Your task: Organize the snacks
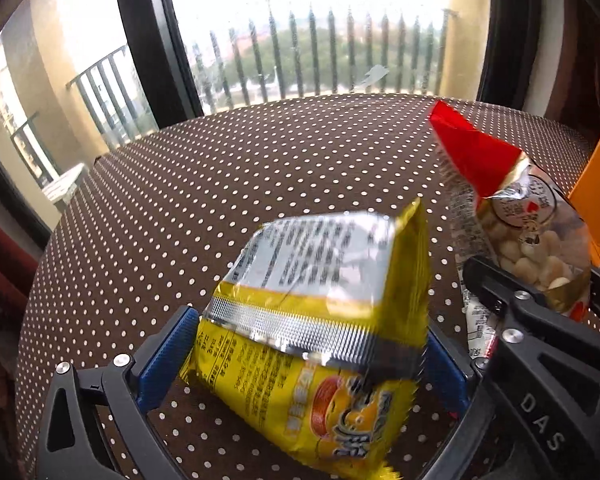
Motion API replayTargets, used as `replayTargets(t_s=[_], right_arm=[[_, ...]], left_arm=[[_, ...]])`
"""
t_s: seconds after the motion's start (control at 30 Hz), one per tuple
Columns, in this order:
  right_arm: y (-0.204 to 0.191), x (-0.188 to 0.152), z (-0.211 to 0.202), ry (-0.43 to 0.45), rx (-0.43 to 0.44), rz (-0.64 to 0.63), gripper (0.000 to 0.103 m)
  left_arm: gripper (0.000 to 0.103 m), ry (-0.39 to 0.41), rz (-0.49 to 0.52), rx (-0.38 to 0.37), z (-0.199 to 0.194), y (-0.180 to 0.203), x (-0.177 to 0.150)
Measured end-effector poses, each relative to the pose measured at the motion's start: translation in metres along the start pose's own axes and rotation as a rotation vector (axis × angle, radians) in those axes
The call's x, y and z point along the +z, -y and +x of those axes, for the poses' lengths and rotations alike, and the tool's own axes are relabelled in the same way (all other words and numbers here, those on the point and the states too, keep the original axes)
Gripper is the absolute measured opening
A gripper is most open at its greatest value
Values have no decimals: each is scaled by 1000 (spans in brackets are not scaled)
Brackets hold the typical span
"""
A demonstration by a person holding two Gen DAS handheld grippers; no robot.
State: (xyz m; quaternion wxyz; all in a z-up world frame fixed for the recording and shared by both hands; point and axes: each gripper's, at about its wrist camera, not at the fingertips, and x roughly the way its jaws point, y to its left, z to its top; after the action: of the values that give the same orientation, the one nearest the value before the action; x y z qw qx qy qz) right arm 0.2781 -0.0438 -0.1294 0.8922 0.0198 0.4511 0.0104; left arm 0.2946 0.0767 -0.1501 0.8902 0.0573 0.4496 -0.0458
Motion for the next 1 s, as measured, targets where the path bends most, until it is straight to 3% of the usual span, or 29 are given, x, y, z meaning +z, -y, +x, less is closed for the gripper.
replayTargets(t_s=[0.17, 0.27, 0.43, 0.63, 1.0], right_arm=[[0, 0, 0, -2, 2, 4, 41], [2, 1, 0, -4, 12, 13, 41], [0, 2, 0, -3, 9, 15, 41], [2, 0, -1, -4, 12, 14, 41], [5, -12, -11, -8, 8, -16, 41]], left_arm=[[100, 2, -14, -22, -1, 2, -4], [82, 4, -12, -78, -5, 5, -5], [49, 22, 28, -110, -13, 14, -7], [32, 38, 59, -97, -17, 17, -9], [30, 45, 107, -48, -28, 27, -22]])
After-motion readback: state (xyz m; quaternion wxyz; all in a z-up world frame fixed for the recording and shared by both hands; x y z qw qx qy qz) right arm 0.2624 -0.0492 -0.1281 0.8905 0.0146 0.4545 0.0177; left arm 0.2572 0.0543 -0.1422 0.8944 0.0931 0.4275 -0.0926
